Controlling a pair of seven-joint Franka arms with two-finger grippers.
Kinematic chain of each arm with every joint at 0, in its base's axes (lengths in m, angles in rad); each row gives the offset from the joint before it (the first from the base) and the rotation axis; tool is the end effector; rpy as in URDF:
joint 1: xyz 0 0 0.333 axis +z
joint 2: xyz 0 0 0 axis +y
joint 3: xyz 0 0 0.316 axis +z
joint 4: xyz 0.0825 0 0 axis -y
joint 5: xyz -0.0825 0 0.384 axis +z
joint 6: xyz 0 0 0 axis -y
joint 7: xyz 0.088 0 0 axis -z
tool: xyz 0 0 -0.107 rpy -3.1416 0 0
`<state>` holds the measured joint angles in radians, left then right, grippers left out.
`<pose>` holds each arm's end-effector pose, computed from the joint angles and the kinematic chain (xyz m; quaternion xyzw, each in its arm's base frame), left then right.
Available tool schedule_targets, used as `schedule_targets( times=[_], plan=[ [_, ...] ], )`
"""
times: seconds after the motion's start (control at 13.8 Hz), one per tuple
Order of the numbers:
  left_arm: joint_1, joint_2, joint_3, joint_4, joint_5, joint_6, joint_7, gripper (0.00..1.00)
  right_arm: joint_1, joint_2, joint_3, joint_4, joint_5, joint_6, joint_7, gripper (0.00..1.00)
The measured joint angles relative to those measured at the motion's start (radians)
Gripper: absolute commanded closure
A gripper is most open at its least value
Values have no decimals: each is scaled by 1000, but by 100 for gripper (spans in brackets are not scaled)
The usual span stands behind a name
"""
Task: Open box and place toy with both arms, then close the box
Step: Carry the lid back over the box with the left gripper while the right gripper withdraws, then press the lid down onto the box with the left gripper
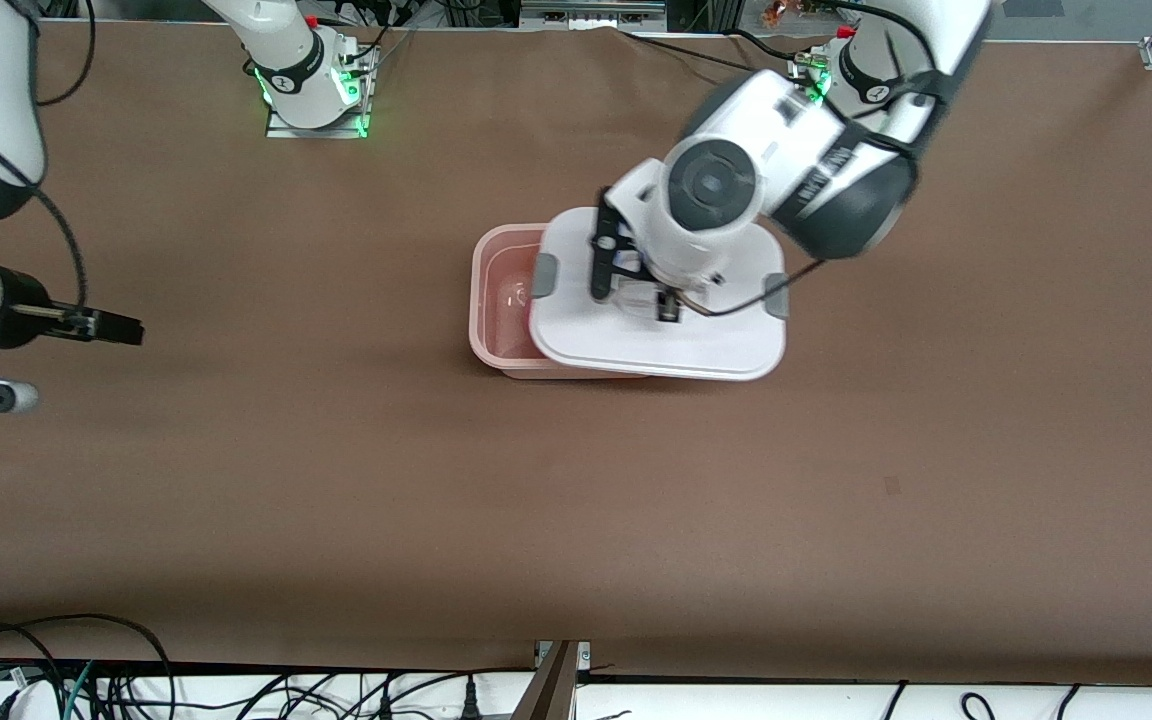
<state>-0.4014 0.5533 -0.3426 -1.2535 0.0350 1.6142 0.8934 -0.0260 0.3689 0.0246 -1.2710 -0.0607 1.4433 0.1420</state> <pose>0.5461 -0.4258 0.4430 0.6895 -0.7161 -0.0751 0.0788 0.6450 -0.0109 0.5319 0.9922 -0.0725 -0.0960 0.0327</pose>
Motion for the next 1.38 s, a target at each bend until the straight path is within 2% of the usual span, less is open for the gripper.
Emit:
schedule_targets(
  times=[0.29,0.43,0.65,0.8,1.01,1.38],
  plan=[
    [-67,62,5,-3,0,98,-51,100,2,-157,-14,-279,15,185,-1,0],
    [-91,92,5,-3,0,120,-68,100,4,-218,-10,-347,15,227,-1,0],
    [-112,118,6,-4,0,124,-88,100,5,-300,-8,-373,16,213,-1,0],
    [-113,130,7,-4,0,146,-89,100,5,-320,-5,-377,17,179,-1,0],
    [-117,139,7,-4,0,199,-89,100,5,-315,-3,-375,21,163,-1,0],
    [-121,151,12,-5,6,205,-89,100,25,-291,15,-363,21,159,-1,0]
  ],
)
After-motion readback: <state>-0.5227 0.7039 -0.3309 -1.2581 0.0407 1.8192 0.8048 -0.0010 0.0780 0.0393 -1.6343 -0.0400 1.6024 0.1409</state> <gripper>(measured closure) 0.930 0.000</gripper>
